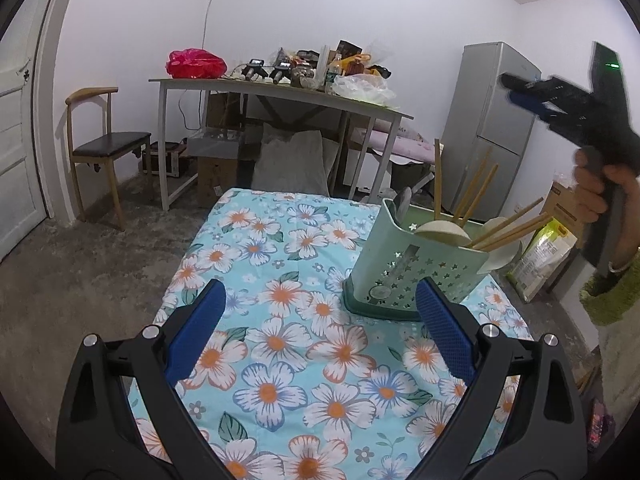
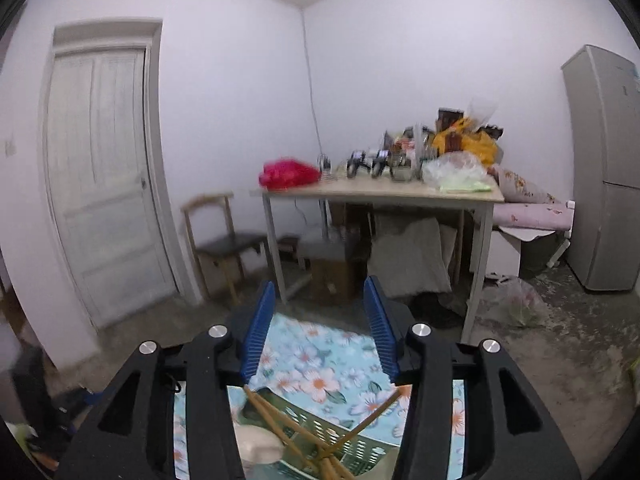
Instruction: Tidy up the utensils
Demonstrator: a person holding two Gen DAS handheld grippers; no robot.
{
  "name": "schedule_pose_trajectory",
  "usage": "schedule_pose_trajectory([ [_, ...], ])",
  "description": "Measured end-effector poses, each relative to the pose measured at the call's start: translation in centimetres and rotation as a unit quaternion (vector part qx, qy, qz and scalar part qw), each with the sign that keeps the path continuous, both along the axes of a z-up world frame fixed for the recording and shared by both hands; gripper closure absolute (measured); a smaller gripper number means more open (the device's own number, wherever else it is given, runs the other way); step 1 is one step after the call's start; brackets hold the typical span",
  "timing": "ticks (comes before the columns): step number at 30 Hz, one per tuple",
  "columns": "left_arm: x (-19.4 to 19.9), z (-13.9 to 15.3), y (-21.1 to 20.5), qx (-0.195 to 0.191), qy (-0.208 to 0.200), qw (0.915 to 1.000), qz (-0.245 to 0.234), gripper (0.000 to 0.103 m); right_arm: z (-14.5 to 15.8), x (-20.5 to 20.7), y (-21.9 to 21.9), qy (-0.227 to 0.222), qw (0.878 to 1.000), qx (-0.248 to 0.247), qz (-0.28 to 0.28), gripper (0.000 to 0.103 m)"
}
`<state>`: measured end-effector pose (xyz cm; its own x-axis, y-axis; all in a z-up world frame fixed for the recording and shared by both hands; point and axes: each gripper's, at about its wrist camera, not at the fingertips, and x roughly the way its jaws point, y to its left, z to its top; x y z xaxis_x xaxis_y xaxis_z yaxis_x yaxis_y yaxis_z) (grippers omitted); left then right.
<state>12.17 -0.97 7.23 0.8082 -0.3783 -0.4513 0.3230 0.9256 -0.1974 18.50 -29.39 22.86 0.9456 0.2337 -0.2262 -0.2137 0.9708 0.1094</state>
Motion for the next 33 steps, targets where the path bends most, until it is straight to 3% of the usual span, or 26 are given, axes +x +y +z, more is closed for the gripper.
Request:
schedule_pose_trajectory([
  [4,-0.3,0.5,0.0,0.003,-0.009,0.9999,0.009,0.011,0.4,-5.1,-0.4,-0.029,0.999,0.033,-0.016,0.049],
  [7,-0.5,0.8,-0.2,0.004,-0.011,0.9999,0.011,0.011,-1.1,-7.8,0.8,-0.017,0.999,0.022,-0.046,0.038],
  [12,-0.5,0.7,-0.9,0.019,0.003,0.9997,0.015,0.009,-8.5,-9.8,5.0,0.082,0.985,-0.045,-0.142,0.028],
  [17,-0.8,0.2,-2.1,0.047,0.012,0.9985,0.025,0.008,-14.9,-10.8,6.7,0.171,0.962,-0.045,-0.209,0.024],
  [21,-0.9,-0.4,-3.2,0.077,0.023,0.9961,0.038,0.008,-17.6,-11.4,6.5,0.215,0.942,-0.054,-0.251,0.023],
  [26,-1.0,-0.9,-4.1,0.114,0.032,0.9915,0.053,0.008,-18.0,-11.1,6.1,0.229,0.934,-0.059,-0.267,0.021],
  [33,-0.3,-1.7,-3.6,0.120,0.066,0.9873,0.081,0.008,-18.3,-10.6,6.0,0.237,0.931,-0.059,-0.270,0.020],
])
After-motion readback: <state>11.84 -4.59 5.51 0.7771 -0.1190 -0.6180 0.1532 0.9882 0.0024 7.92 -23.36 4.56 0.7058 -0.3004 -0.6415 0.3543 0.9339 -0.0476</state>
